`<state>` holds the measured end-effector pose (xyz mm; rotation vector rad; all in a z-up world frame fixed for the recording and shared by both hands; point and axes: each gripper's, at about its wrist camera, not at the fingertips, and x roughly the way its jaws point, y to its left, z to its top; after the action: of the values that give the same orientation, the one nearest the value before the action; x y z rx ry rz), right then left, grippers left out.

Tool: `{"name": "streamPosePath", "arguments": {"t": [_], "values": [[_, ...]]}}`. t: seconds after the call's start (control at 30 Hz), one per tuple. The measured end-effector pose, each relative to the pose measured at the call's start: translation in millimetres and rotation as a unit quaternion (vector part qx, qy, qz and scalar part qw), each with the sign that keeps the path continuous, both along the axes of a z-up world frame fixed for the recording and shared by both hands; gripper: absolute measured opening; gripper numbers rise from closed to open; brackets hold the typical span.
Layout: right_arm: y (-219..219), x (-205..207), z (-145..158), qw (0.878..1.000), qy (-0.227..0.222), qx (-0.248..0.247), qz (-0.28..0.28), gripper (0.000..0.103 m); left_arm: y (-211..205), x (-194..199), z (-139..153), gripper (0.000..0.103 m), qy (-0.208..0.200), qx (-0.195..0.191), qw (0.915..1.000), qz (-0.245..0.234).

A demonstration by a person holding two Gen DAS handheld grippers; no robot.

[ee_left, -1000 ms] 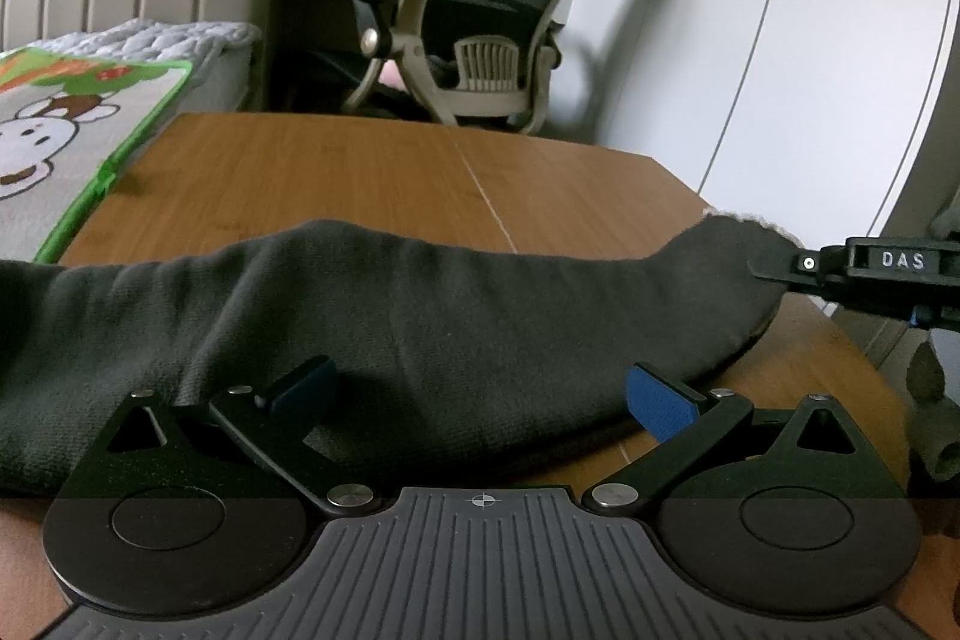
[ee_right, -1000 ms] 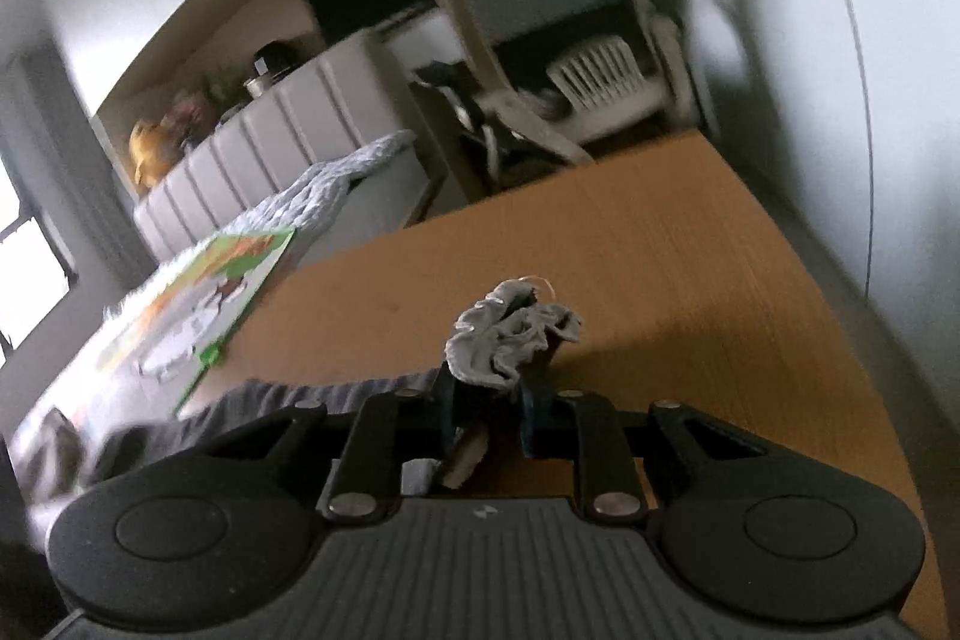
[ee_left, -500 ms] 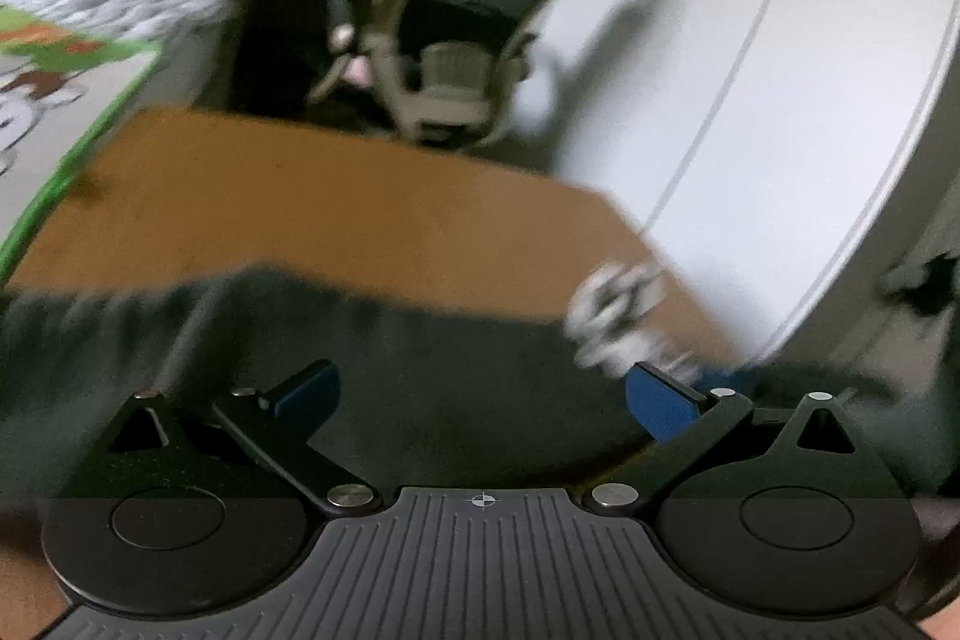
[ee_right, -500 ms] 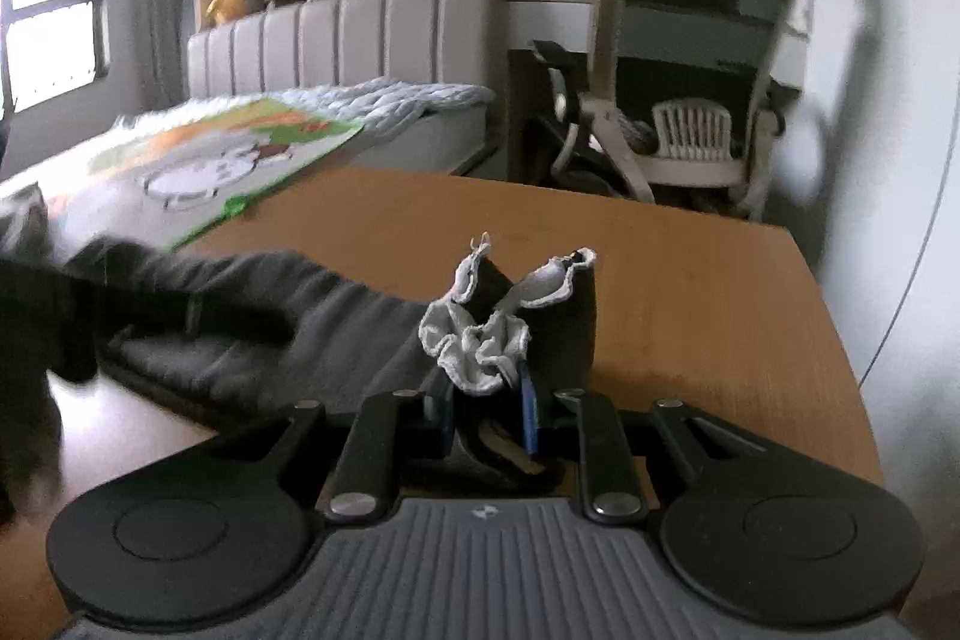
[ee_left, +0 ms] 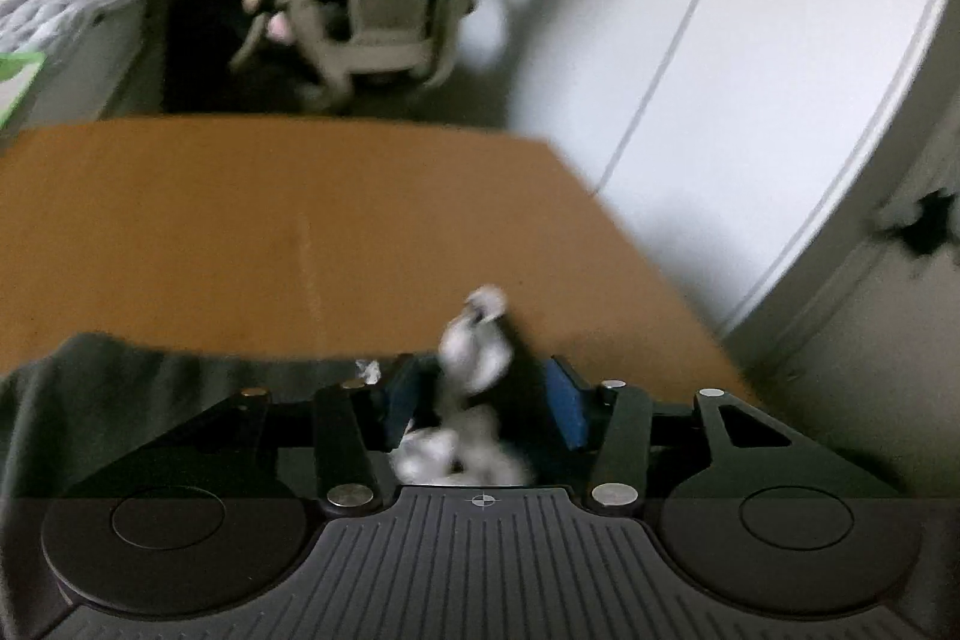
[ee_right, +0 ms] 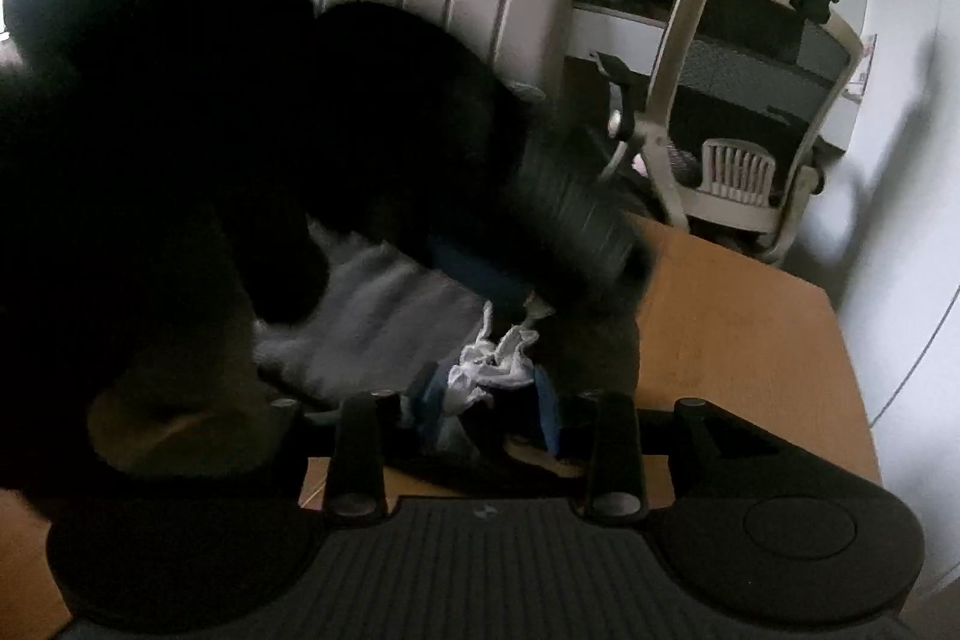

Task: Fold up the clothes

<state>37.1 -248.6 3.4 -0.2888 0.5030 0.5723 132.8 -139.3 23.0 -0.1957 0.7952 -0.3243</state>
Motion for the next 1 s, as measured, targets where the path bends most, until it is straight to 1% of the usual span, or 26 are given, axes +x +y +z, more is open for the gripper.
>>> {"name": "streamPosePath", "arguments": {"t": [0.03,0.1,0.17,0.23,0.3,0.4,0.57,0.63,0.67,0.7,0.77,0.83,0.9,0.97,1.0], "values": [[-3.4,-1.6,0.9,1.000,0.002,0.006,0.004,0.034,2.1,1.9,-4.2,0.054,0.003,0.006,1.0000,0.006],[-15.3,-4.8,4.5,0.999,0.013,0.029,0.012,0.034,8.2,4.1,-9.3,0.060,0.004,0.012,0.9998,0.012],[-28.4,-7.1,9.1,0.998,0.023,0.056,0.007,0.034,14.0,4.4,-13.1,0.062,0.001,0.013,0.9998,0.015],[-42.1,-4.0,12.4,0.995,0.045,0.085,-0.006,0.034,16.4,4.6,-15.4,0.062,-0.002,0.008,0.9998,0.015],[-55.8,0.1,15.4,0.991,0.068,0.113,-0.021,0.034,17.4,5.9,-15.2,0.062,-0.003,0.006,0.9998,0.016],[-71.2,12.0,15.0,0.985,0.092,0.138,-0.055,0.034,19.0,5.2,-16.3,0.063,-0.004,0.003,0.9998,0.017],[-75.9,34.1,4.1,0.968,0.132,0.192,-0.088,0.034,24.2,3.2,-17.2,0.063,-0.005,-0.012,0.9998,0.016],[-70.1,46.5,-2.4,0.965,0.143,0.195,-0.097,0.036,25.4,3.1,-17.9,0.063,-0.006,-0.013,0.9998,0.016],[-67.0,50.0,-5.5,0.965,0.145,0.196,-0.100,0.040,26.0,2.5,-18.2,0.063,-0.007,-0.014,0.9998,0.016],[-65.0,52.1,-8.9,0.964,0.147,0.198,-0.102,0.041,26.5,1.5,-18.5,0.062,-0.007,-0.015,0.9997,0.016],[-64.0,56.5,-13.9,0.961,0.153,0.205,-0.108,0.051,27.2,0.0,-19.4,0.062,-0.008,-0.017,0.9997,0.015],[-65.3,59.8,-18.1,0.956,0.162,0.215,-0.116,0.055,28.8,-0.7,-20.2,0.061,-0.009,-0.022,0.9996,0.016],[-66.3,61.1,-19.6,0.953,0.166,0.224,-0.119,0.055,31.2,-2.7,-20.4,0.062,-0.009,-0.028,0.9994,0.017],[-63.6,59.8,-19.6,0.955,0.164,0.218,-0.117,0.055,32.6,-4.4,-20.7,0.062,-0.010,-0.031,0.9993,0.017],[-62.1,59.4,-19.5,0.956,0.162,0.215,-0.114,0.052,33.3,-5.4,-20.9,0.062,-0.012,-0.033,0.9992,0.017]]}}
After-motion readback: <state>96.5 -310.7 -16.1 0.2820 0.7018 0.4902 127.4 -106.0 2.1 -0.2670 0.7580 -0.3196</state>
